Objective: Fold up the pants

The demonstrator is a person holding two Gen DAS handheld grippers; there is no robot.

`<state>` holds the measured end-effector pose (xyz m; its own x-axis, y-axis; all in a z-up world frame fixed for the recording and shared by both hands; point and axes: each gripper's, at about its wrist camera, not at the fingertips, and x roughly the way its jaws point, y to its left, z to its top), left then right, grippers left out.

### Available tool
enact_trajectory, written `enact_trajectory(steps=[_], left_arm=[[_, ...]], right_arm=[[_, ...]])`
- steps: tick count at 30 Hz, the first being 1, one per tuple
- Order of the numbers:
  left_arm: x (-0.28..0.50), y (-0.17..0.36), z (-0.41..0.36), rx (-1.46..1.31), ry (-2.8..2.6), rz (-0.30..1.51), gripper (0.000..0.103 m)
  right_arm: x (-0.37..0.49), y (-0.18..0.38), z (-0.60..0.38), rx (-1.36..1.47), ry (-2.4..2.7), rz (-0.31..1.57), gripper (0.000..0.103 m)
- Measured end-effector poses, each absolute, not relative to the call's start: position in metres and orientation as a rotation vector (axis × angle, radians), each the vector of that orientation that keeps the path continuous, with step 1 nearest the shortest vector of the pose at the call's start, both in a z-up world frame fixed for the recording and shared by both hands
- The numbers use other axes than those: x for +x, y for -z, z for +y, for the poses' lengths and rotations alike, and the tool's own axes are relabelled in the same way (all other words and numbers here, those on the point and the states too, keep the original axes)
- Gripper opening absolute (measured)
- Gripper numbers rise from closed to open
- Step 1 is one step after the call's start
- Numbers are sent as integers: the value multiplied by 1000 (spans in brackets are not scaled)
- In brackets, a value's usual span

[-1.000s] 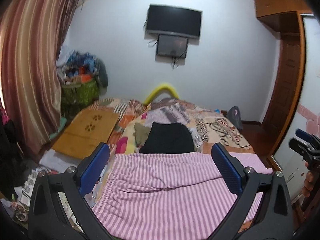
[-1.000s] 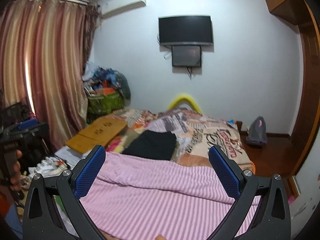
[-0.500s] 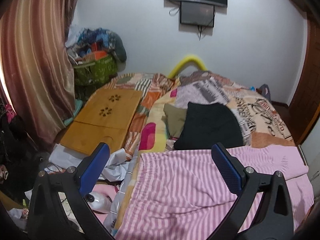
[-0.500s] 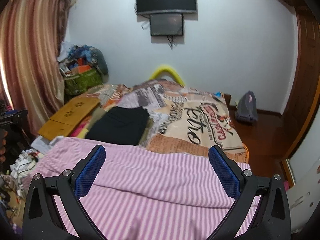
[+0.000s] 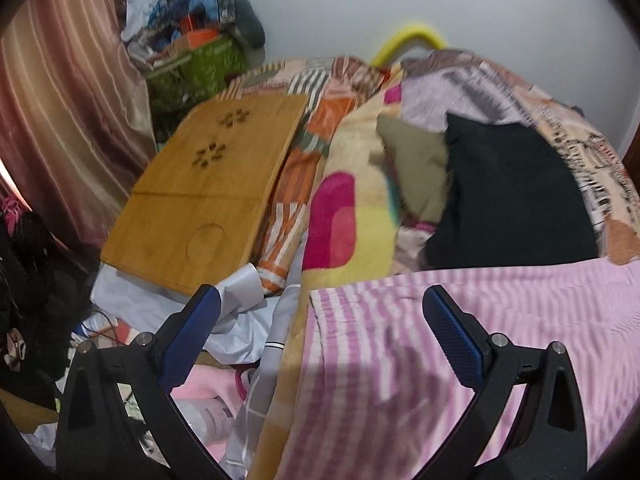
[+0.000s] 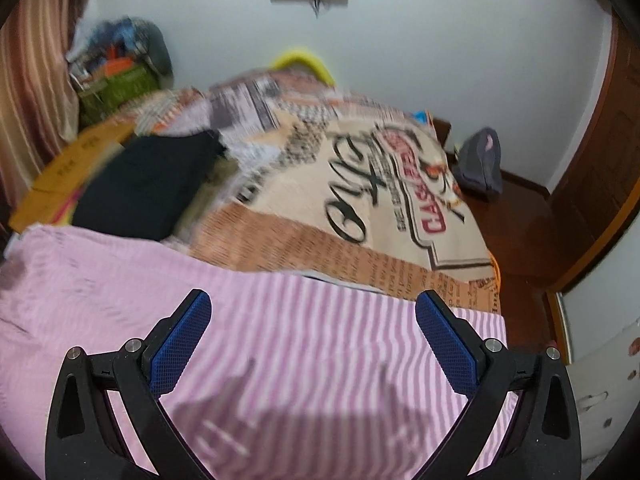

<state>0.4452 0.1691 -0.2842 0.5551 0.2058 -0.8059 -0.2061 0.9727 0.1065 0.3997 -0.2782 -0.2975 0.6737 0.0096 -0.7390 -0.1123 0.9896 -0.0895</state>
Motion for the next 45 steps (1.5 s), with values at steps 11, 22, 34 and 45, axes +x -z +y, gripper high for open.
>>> enact_trajectory(steps=[11, 22, 34, 45], left_arm=[[479, 352, 187, -94, -221, 1143, 89], [484, 363, 183, -161, -145, 1170, 48], [473, 332, 165, -45, -165, 1097, 15], [456, 287, 175, -35, -181, 980, 14]], right_arm=[[421, 353, -398, -70, 149, 942, 101], [463, 400, -471, 17, 217, 1068, 99], [472, 399, -452, 71, 85, 1057, 7], [474, 349, -382, -6, -83, 972, 9]])
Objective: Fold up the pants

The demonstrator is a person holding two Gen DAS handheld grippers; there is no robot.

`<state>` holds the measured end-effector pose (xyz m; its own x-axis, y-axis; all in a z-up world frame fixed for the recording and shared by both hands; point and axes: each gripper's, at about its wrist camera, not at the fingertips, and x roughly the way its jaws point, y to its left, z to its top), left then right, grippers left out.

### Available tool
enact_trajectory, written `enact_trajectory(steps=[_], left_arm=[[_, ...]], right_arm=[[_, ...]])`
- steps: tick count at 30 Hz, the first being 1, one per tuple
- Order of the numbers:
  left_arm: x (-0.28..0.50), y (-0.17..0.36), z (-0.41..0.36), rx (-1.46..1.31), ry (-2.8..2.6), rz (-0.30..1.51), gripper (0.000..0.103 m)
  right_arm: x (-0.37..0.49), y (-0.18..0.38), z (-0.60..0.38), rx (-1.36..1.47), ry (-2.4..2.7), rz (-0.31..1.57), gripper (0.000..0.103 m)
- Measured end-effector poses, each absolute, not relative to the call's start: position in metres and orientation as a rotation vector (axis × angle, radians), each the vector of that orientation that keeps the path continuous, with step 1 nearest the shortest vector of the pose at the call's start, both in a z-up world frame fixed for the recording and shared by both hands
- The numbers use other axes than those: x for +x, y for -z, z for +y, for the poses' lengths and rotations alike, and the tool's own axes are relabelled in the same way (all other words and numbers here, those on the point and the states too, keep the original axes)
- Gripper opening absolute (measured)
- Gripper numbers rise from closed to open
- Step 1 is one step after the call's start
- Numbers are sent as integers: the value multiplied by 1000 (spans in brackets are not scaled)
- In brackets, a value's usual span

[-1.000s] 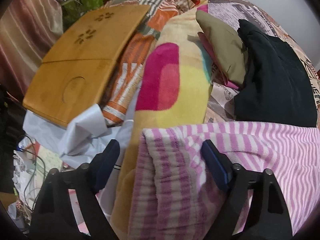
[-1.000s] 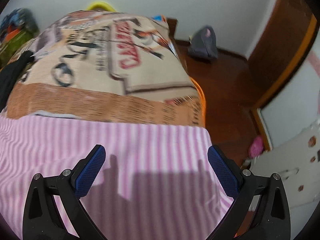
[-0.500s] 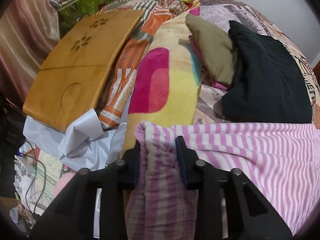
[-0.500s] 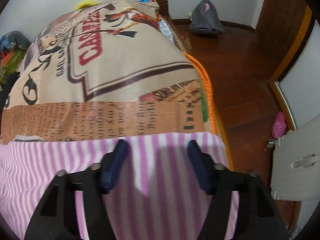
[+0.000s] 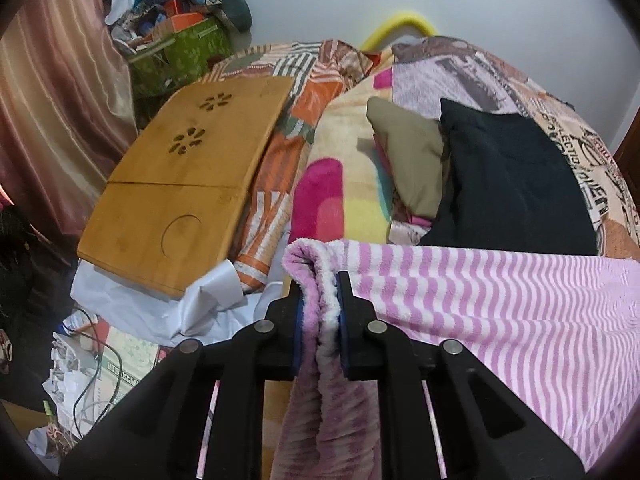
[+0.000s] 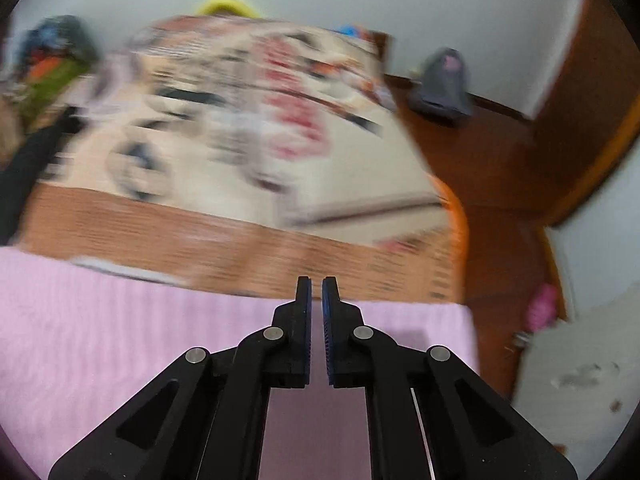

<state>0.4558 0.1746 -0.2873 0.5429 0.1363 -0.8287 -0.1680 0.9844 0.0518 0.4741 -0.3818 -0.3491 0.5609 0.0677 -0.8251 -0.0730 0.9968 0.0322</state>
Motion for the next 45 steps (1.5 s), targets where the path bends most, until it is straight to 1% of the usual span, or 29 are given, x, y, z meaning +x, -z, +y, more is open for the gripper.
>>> enact_trajectory(steps=[2, 3, 4, 6, 7, 12, 15, 17, 18, 20, 21, 22, 23, 24, 25, 28, 31, 37, 45], left_arm=[[454, 283, 176, -37, -179, 966, 13], [454, 282, 175, -36, -179, 961, 13], [453, 280, 173, -30, -178, 950, 13], [452, 277, 170, -12, -174, 933, 13], [451, 275, 167, -1, -172, 924, 13], [449, 270, 165, -7, -149, 911, 13], [447, 269, 162, 9, -136, 899, 13], [445, 270, 162, 14, -131, 893, 13], [445, 271, 162, 13, -128, 892, 13], [444, 271, 161, 13, -125, 890, 13], [443, 272, 161, 14, -123, 889, 13], [442, 272, 160, 14, -121, 887, 13], [441, 272, 160, 14, -118, 884, 13], [440, 271, 160, 14, -117, 880, 13], [439, 270, 160, 12, -115, 876, 13], [439, 267, 158, 8, -111, 873, 13], [439, 262, 156, 6, -108, 868, 13], [439, 247, 153, 2, -106, 844, 13], [404, 212, 146, 8, -64, 790, 13]], right_arm=[[472, 342, -354, -44, -164, 960, 20], [472, 338, -336, -65, -216, 953, 31], [471, 335, -319, -82, -267, 945, 45], [469, 331, -283, -127, -376, 924, 58], [470, 333, -275, -147, -411, 921, 60], [477, 356, -211, -325, -529, 968, 60], [482, 377, -196, -372, -551, 1033, 60], [480, 382, -197, -365, -546, 1032, 62], [479, 383, -198, -357, -545, 1036, 60], [476, 385, -200, -319, -561, 1051, 51], [478, 384, -198, -311, -563, 1058, 43], [476, 383, -197, -310, -568, 1061, 31], [472, 380, -195, -318, -577, 1062, 24], [467, 380, -192, -334, -576, 1054, 15], [463, 380, -190, -341, -570, 1048, 11], [460, 375, -186, -348, -529, 1014, 7], [461, 369, -188, -345, -465, 958, 6], [466, 332, -202, -245, -355, 837, 6], [419, 282, -209, -213, -359, 745, 6]])
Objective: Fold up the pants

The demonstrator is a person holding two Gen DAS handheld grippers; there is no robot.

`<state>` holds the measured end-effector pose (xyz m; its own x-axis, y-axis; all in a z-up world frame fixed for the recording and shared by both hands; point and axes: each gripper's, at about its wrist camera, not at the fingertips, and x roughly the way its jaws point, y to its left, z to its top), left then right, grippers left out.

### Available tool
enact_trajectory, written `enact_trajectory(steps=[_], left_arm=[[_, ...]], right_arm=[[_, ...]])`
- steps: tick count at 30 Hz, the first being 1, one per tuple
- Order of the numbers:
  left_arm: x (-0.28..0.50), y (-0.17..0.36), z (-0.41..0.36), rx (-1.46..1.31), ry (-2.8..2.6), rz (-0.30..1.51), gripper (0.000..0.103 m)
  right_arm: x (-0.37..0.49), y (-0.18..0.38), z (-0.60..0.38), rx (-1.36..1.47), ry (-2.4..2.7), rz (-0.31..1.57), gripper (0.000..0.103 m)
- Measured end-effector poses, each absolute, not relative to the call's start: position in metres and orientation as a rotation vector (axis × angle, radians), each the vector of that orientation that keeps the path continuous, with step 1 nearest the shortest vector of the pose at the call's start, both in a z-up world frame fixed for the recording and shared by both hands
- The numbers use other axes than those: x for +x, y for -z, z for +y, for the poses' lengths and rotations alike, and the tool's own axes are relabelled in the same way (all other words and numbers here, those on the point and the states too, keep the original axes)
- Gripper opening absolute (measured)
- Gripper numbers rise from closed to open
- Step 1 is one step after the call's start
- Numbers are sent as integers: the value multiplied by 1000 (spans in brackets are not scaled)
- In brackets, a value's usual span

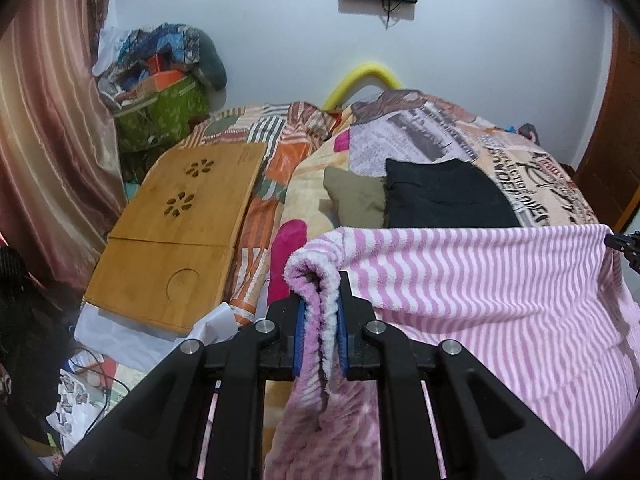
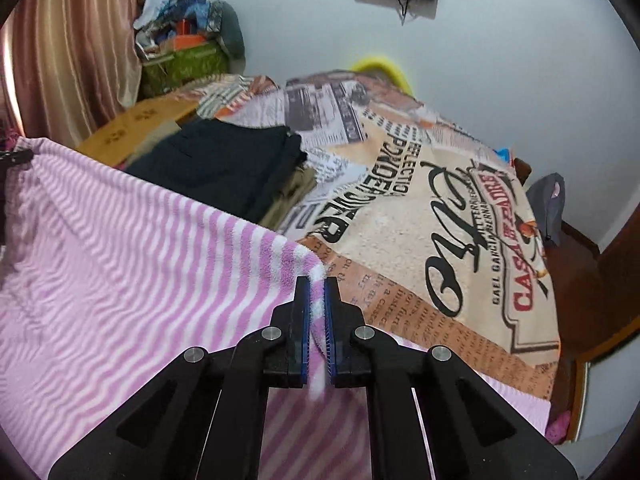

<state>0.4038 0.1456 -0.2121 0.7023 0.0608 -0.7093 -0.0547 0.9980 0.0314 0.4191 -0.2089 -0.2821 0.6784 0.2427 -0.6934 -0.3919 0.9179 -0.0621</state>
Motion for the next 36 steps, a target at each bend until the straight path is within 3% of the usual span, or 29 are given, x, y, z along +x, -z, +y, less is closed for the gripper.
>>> enact_trajectory(steps=[16, 36], left_arm=[[276, 175, 144, 0, 55, 744, 13], [172, 283, 175, -28, 75, 907, 13]], right_arm=[[274, 222, -224, -114, -383, 667, 6], [174, 303, -225, 11, -398, 834, 6]])
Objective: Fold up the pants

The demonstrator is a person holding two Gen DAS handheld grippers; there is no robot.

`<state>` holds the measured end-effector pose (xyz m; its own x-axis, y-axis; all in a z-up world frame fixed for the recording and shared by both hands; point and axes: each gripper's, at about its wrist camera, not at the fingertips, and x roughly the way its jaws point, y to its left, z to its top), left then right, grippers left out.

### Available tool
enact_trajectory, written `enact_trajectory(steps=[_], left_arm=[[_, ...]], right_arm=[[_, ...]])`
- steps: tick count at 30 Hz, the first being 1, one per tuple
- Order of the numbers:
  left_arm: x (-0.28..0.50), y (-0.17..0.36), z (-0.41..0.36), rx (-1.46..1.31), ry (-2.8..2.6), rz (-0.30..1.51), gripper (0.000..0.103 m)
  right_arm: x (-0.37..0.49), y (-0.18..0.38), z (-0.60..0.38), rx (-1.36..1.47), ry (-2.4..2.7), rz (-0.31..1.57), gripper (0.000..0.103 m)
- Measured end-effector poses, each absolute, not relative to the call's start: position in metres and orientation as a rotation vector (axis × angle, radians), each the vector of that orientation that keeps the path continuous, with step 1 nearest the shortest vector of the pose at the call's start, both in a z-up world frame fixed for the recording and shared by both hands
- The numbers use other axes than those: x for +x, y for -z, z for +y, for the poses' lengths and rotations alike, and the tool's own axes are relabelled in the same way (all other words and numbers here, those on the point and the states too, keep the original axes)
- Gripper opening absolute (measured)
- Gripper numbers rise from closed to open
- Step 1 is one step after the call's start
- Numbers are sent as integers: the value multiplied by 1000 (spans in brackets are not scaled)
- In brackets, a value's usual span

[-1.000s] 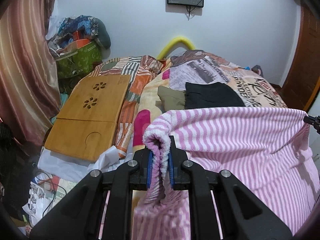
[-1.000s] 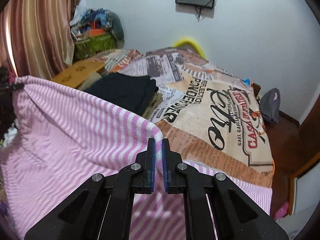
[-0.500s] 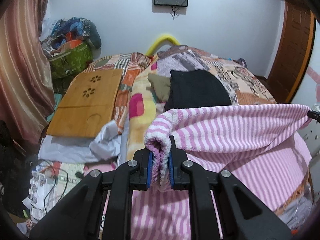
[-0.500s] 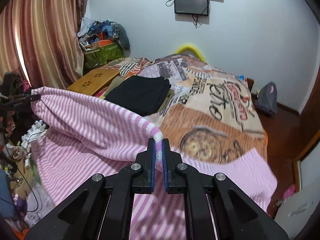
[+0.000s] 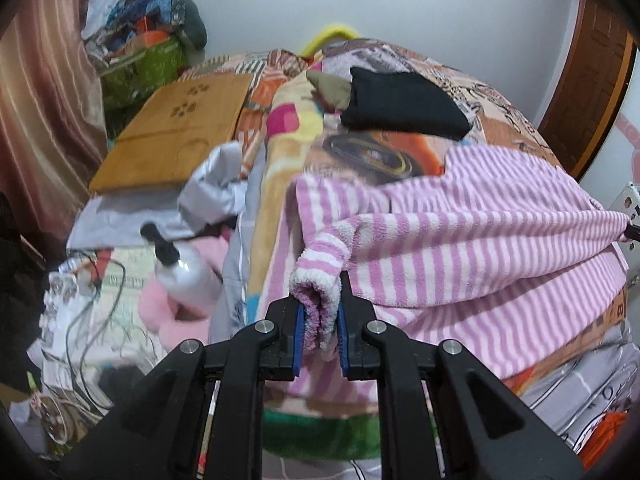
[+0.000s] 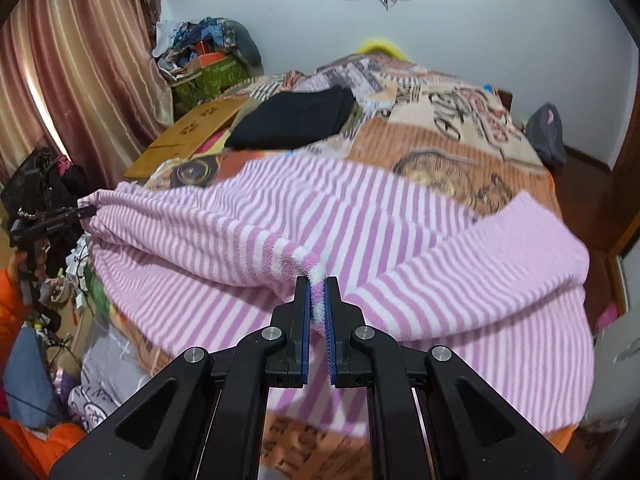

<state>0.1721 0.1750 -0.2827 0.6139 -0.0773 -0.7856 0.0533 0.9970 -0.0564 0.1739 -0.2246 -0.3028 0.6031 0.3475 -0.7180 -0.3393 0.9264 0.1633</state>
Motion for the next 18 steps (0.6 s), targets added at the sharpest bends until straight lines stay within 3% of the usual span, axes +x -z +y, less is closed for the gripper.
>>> enact_trajectory(steps=[6, 14, 18], left_arm=[[159, 294, 174, -43, 71, 930, 16], [141, 275, 175, -24, 15, 937, 35], [141, 254, 172, -29, -26, 917, 36]], right_arm=[[164, 326, -224, 28, -405, 890, 7], [153, 327, -225, 35, -391, 893, 12], [146, 324, -233, 41, -375, 899, 18]])
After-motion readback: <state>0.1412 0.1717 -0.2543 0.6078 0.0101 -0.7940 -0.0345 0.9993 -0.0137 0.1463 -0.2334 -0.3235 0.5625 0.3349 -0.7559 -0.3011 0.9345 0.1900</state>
